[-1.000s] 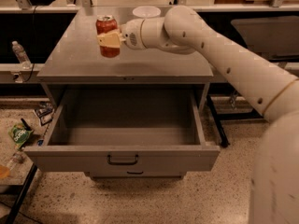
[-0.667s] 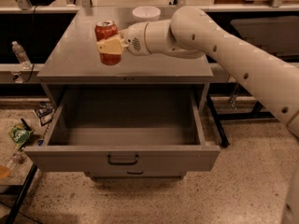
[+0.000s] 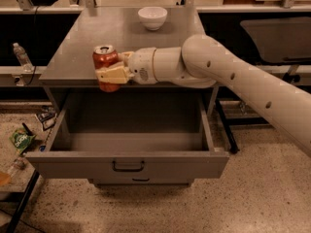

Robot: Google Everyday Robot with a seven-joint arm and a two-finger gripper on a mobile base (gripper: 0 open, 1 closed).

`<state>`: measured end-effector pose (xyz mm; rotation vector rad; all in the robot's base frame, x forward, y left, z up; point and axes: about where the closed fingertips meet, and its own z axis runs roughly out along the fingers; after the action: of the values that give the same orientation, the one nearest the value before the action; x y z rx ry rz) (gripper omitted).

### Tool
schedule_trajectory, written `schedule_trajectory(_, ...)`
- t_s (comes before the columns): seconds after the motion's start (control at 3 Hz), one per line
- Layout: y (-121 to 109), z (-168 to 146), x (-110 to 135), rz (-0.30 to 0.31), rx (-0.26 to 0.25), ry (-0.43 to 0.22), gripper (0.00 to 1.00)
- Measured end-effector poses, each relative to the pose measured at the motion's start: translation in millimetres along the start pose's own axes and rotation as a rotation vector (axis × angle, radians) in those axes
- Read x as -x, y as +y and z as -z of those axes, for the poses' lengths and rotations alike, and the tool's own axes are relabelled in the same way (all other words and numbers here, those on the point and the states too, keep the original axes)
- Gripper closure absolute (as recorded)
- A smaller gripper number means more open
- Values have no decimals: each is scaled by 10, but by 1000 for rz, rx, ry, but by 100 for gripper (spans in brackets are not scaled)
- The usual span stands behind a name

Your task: Place coke can into top drawer

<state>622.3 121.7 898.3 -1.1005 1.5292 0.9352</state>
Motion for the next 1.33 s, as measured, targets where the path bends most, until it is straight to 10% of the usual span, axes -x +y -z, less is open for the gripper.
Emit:
schedule_trajectory(0.67,105,-108,-282,70,-13,27,100)
schedule_trajectory(1.33,324,-310,-1078,4,135,-58,100)
